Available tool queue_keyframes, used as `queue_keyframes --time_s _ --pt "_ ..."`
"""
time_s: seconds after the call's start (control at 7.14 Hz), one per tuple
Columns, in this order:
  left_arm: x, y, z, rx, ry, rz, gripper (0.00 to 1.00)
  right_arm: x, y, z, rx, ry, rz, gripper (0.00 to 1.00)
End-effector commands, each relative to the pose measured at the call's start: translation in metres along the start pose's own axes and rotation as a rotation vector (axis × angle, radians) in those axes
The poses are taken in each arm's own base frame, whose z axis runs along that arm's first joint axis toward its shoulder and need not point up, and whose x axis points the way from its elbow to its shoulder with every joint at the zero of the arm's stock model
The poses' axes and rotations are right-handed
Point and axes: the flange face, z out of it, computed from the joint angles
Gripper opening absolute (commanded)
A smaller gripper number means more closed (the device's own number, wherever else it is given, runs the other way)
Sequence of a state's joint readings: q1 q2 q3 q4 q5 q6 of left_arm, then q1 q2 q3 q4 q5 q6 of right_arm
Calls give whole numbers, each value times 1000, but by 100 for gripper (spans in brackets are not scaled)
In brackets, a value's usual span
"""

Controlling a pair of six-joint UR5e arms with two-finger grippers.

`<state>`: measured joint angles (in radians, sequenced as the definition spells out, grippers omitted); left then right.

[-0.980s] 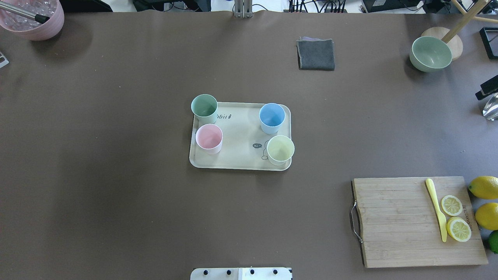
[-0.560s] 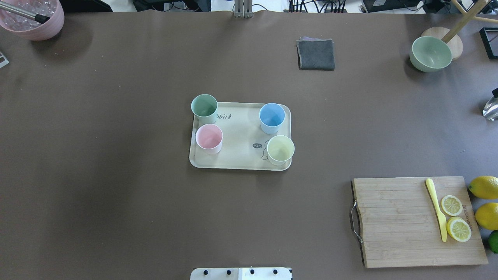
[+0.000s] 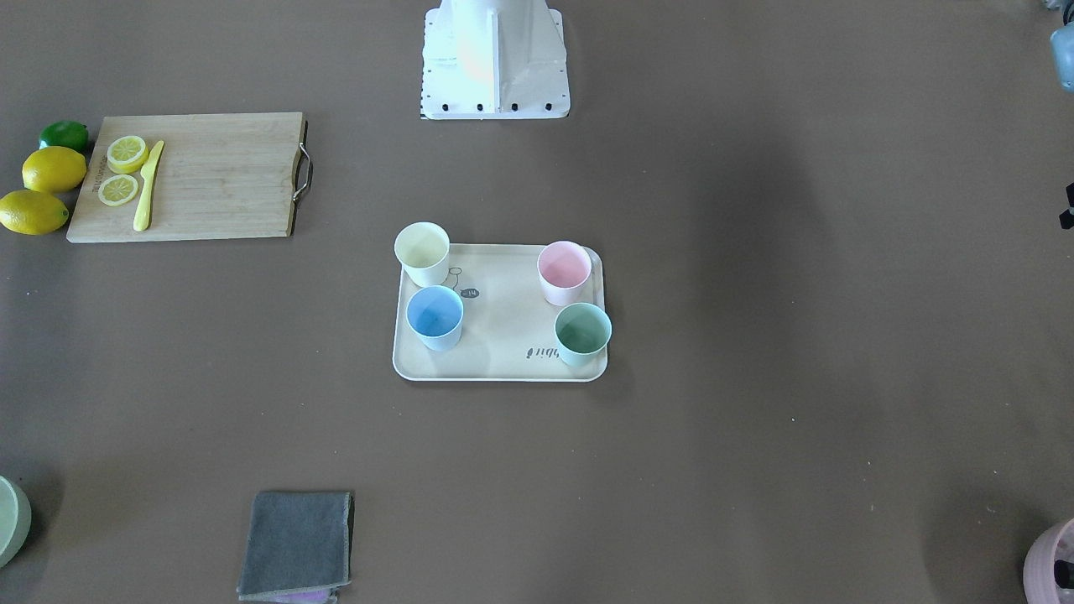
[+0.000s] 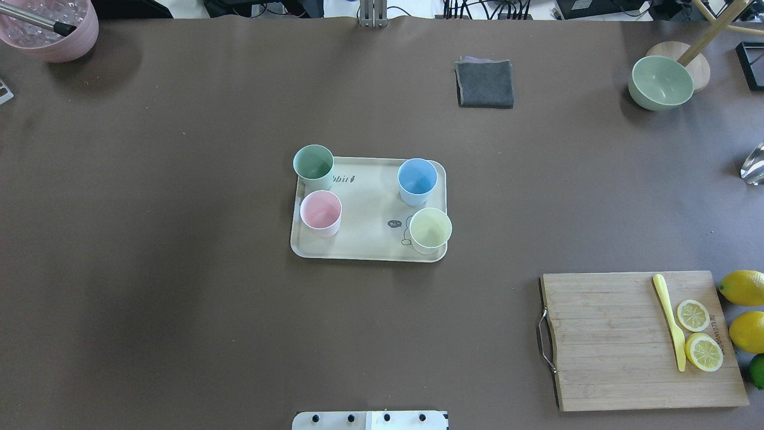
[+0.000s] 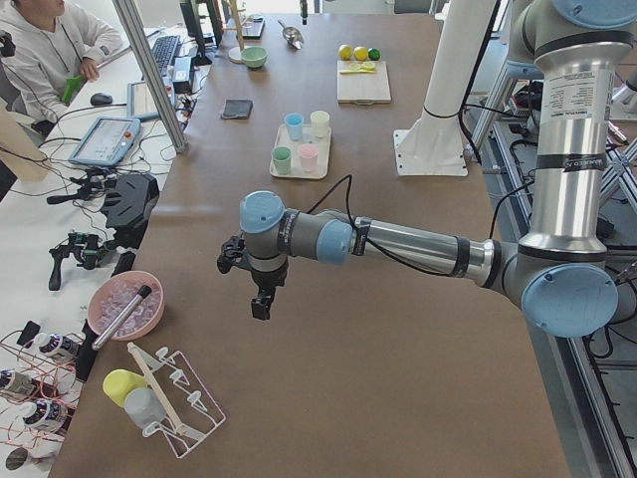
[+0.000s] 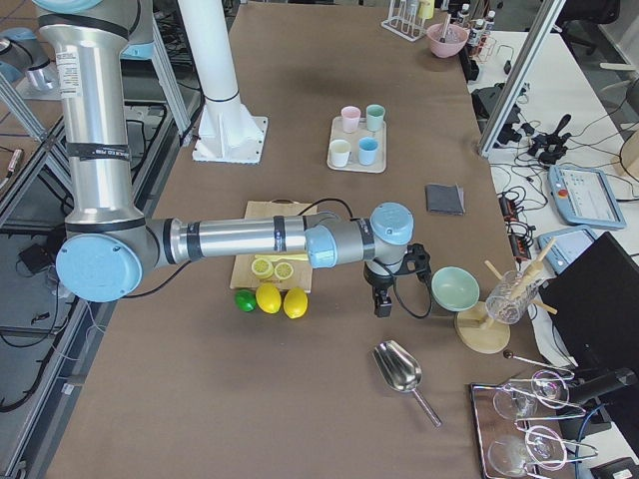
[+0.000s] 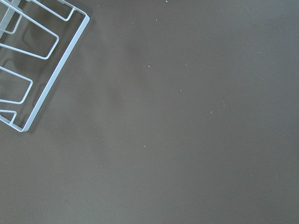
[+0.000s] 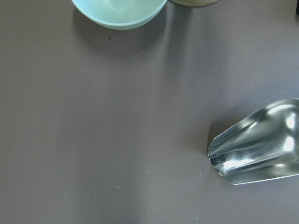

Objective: Place all cups on tray

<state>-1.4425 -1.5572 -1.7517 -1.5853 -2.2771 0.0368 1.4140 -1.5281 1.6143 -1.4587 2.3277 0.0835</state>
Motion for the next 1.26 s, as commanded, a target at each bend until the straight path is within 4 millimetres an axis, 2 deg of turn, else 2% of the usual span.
queue_keyframes --time_s 0.0,1.12 --pt "-2 1 1 -4 -2 -4 98 -1 0 -1 0 -7 -1 100" --pt "-2 3 1 -5 -11 1 98 -3 1 -2 4 -13 -4 100"
